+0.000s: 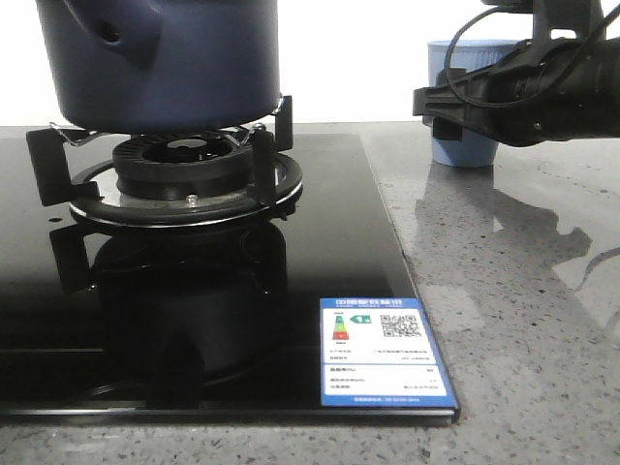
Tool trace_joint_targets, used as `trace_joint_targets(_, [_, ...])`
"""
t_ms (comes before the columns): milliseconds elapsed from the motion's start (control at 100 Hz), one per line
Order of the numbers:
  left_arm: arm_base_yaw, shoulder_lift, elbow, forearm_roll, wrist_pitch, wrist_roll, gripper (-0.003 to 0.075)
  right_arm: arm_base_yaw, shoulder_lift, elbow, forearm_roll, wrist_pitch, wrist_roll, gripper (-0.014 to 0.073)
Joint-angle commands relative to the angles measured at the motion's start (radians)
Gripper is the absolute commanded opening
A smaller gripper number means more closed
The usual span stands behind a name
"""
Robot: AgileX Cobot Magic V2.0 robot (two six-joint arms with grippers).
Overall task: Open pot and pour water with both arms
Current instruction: 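Close the right gripper around the light blue cup, then lift the cup with the right gripper and carry it over the pot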
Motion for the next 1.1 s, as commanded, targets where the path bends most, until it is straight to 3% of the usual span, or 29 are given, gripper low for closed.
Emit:
trace_joint_targets(0, [0.002,-0.03,-0.033,-0.014,-0.097,-0.01,0.0351,-0.007,-0.036,-0.031,-0.022,-0.079,0.0,0.0507])
trace_joint_targets(220, [0.002,-0.03,-0.033,-0.014,-0.097,-0.01,0.0351,-0.007,-0.036,-0.031,-0.022,-0.072,0.0,0.0391])
trace_joint_targets(450, [0.002,-0.03,-0.033,-0.014,-0.097,-0.01,0.0351,-0.007,-0.051,-0.031,-0.022,-0.062,-0.004,0.0394])
trace_joint_targets(610, [0.002,-0.03,-0.033,-0.014,-0.097,-0.01,0.0351,-0.007,-0.114,-0.031,-0.031,0.023,-0.025,0.0394])
trace_joint_targets(1090, [0.003,-0.03,-0.033,-0.01,-0.125,-0.01,0.0351,-0.002,-0.388,-0.066,-0.278,0.305,-0.025,0.0394])
